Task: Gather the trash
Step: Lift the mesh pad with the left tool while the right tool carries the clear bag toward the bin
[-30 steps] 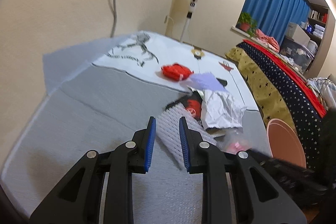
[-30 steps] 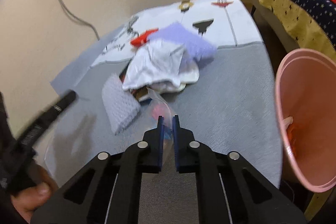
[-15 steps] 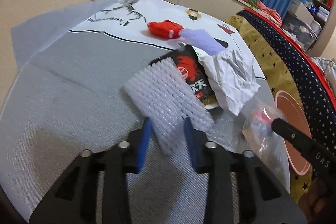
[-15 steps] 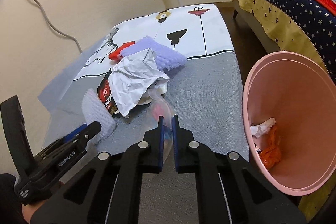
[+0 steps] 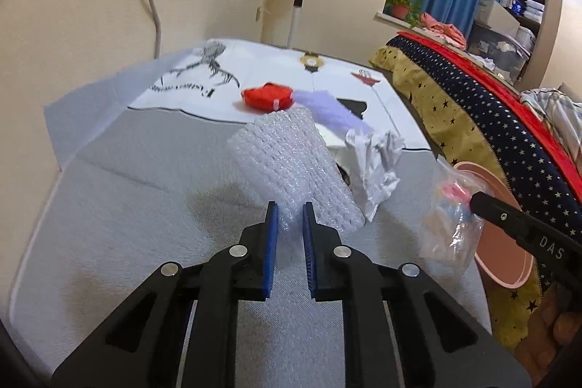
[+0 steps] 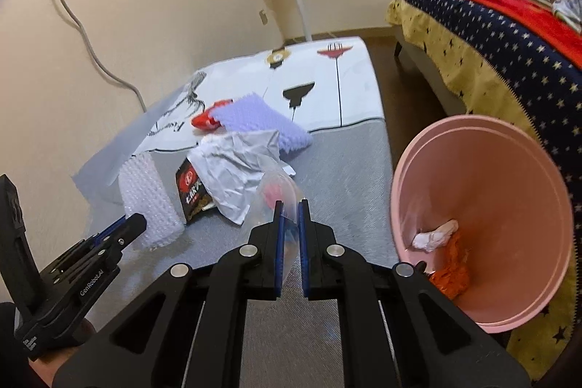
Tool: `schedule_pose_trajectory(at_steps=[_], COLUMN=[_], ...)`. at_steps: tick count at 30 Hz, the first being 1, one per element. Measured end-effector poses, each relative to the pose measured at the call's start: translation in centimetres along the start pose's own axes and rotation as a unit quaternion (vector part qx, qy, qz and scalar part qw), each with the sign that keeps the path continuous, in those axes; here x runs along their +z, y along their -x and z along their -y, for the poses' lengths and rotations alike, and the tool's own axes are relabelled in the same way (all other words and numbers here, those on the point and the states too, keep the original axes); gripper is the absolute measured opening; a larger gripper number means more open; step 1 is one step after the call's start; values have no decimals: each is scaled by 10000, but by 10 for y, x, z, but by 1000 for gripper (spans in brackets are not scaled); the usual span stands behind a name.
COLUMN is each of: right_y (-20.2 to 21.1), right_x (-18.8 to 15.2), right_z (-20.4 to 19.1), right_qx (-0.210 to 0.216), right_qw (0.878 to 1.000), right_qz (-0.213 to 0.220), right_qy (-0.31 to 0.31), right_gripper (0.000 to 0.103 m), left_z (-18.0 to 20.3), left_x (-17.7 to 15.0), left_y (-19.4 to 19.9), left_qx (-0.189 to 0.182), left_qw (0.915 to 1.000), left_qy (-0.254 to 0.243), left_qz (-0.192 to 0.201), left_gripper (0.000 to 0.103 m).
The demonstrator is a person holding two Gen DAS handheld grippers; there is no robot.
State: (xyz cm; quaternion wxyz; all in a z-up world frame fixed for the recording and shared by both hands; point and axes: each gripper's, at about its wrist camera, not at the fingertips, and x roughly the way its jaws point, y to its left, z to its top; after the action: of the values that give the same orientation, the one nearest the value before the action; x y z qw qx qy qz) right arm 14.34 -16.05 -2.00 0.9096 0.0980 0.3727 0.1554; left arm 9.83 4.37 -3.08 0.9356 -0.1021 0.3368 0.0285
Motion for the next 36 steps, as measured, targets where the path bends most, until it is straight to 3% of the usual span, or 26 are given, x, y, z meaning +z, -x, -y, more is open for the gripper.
schedule_pose_trajectory(at_steps=[13,36], right_y=[57,100], right_x=[-3,5], right_z=[-1,18], right_qx=[-131,-618], right_qw=[9983,9937], right_qz=[523,918], right_qy=[233,187], right_gripper=[7,7], left_z=[12,31], left_x=[-3,-3], left_y=[36,55], left_qx=[-116,-294], left_qw=[9991,9970], left_qy=[-314,-524], left_qz=[270,484], left_gripper=[13,13])
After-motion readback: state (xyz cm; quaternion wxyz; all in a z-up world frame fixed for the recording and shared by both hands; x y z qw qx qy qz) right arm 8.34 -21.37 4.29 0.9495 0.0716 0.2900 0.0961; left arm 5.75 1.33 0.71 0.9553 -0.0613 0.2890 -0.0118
